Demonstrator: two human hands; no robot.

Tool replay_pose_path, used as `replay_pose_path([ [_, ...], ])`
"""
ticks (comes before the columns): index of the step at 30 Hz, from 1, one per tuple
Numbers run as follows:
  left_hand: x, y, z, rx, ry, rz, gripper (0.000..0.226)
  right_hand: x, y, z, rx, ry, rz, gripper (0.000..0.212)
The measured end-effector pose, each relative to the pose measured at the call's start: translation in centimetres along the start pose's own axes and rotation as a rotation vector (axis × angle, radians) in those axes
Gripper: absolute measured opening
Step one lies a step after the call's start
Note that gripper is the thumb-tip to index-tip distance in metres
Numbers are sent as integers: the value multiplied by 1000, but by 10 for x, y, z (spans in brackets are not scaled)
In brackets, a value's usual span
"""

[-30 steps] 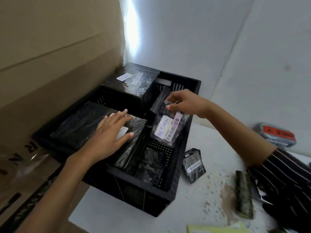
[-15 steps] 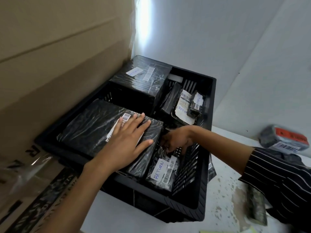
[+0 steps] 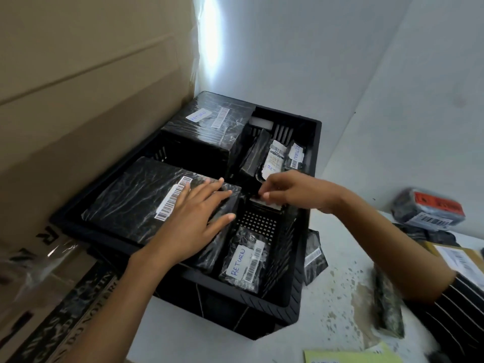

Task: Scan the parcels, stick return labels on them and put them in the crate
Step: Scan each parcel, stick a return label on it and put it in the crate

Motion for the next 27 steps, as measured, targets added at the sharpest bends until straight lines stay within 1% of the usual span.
replay_pose_path([
  [3, -39, -5, -5, -69, -112, 84, 61, -4, -56, -16, -161, 266, -168, 18],
  [6, -98, -13, -7, -127, -317, 195, 35, -34, -118, -15, -295, 422, -223, 20],
  [8, -142, -19, 4, -119, -441, 267, 27, -71, -156, -3, -362, 478, -187, 23],
  [10, -178, -22, 28, -60, -546, 301, 25, -117, -187, 17, -407, 525, -105, 23],
  [12, -209, -22, 64, 27, -604, 305, 22, -174, -215, 40, -489, 505, 36, 12],
  [13, -221, -22, 86, 75, -611, 297, 20, -205, -229, 52, -539, 465, 118, 9],
  [15, -237, -17, 141, 189, -597, 237, 18, -263, -253, 74, -620, 398, 280, 12],
  [17, -242, -10, 201, 309, -559, 128, 22, -309, -272, 93, -681, 372, 434, 6],
  [20, -242, 1, 280, 467, -533, -55, 31, -356, -285, 112, -699, 380, 593, 20],
  [22, -246, 8, 315, 551, -577, -152, 39, -371, -279, 123, -658, 419, 627, 24],
  [24, -249, 17, 342, 604, -644, -221, 43, -376, -267, 132, -627, 509, 609, 31],
  [27, -238, 33, 375, 598, -722, -329, 45, -374, -243, 137, -616, 650, 551, 40],
])
Point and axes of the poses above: each hand's wrist, its own y-axis towards the middle knuckle, its own z-axis out of the palm, x = y × z, the point moved 9 cm from there along y, towards the middle knuckle, and after that the axes turned 10 degrees about x, right-handed, at the moved point
